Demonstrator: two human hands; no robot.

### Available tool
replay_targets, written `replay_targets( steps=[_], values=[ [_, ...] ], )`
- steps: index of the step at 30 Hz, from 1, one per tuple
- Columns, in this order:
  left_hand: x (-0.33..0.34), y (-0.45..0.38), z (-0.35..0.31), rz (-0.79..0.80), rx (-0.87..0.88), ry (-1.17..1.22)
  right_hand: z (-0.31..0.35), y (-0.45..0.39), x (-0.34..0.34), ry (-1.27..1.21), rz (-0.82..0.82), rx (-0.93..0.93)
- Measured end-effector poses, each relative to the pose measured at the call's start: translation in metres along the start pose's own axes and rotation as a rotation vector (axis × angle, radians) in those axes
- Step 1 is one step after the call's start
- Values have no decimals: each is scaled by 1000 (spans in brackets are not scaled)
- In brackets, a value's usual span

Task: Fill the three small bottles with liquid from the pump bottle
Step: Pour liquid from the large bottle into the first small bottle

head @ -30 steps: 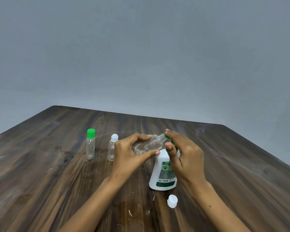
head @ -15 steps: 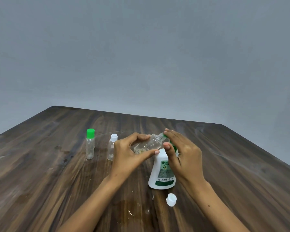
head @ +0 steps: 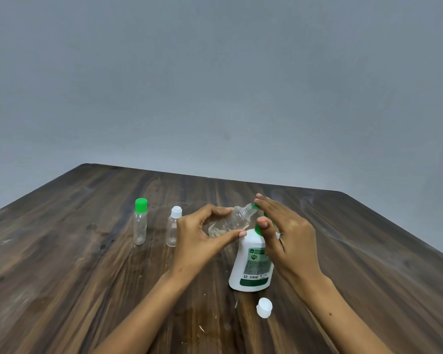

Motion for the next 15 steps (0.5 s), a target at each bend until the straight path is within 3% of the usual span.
replay_targets(
  steps=[15],
  values=[
    [0, -1, 0, 11, 13, 1, 0, 1, 3, 67, 37, -43]
  ],
)
Point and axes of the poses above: each hand's wrist, its own y-axis away from the middle knuckle, its own x-axis out of the palm, z = x × y, the point moved 2 cm from there along -y, towards the middle knuckle, and after that the axes turned 3 degrees about -x, right-handed, at the moved point
